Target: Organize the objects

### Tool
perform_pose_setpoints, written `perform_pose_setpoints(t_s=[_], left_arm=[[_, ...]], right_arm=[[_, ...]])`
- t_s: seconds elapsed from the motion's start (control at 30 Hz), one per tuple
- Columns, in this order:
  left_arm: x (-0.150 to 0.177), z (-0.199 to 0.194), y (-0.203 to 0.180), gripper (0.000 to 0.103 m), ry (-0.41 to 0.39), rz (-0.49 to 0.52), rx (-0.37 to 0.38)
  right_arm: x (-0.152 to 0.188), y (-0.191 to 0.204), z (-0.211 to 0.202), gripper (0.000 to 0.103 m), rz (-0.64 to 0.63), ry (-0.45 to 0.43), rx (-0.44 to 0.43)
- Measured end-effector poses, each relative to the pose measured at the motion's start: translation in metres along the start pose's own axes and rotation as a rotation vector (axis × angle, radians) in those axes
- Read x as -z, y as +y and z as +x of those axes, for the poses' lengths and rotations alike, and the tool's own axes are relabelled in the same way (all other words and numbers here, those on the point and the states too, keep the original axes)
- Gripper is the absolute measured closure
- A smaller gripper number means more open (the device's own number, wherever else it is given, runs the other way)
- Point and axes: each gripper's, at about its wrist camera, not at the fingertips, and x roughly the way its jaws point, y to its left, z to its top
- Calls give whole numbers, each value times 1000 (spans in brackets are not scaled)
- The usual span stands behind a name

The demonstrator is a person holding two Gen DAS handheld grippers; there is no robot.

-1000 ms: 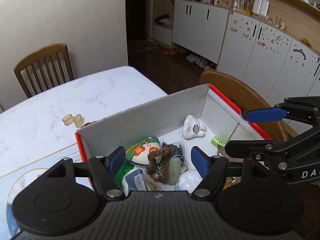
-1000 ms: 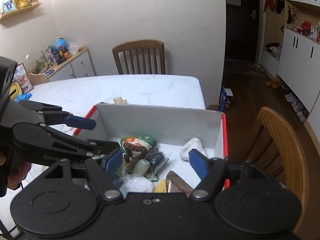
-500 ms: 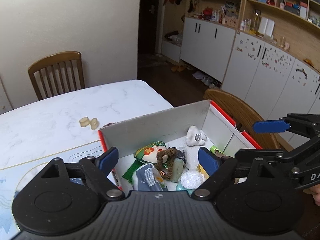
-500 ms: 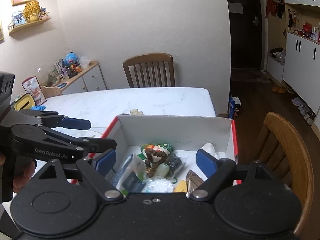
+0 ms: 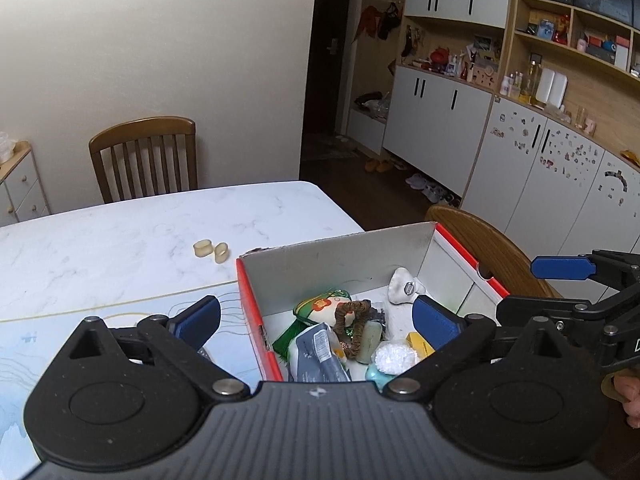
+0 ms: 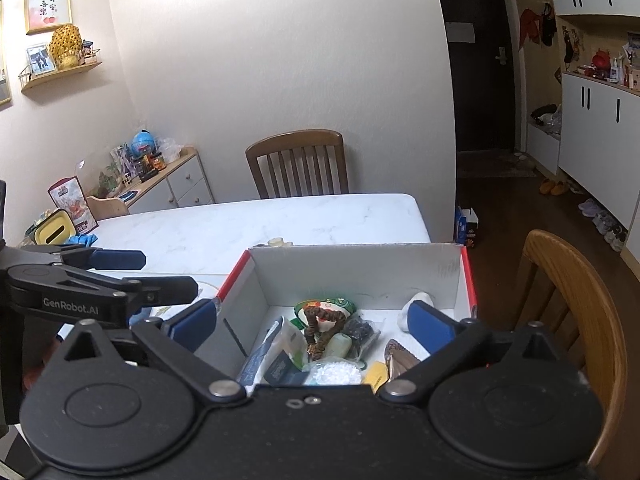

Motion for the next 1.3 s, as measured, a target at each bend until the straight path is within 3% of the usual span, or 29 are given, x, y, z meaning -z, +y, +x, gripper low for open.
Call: perform_pose_setpoints(t_s=[0.13,0.67,1.3], left_arm=[[3,-5,0,0,0,10,-24],[12,-12,18,0,1,18,1],[18,-13,57,0,24,19,73]], right_arm=[[3,8,-5,1,2,-17,9],[13,37,-10,1,34,-38,79],[21,77,1,1,73,-13,146]])
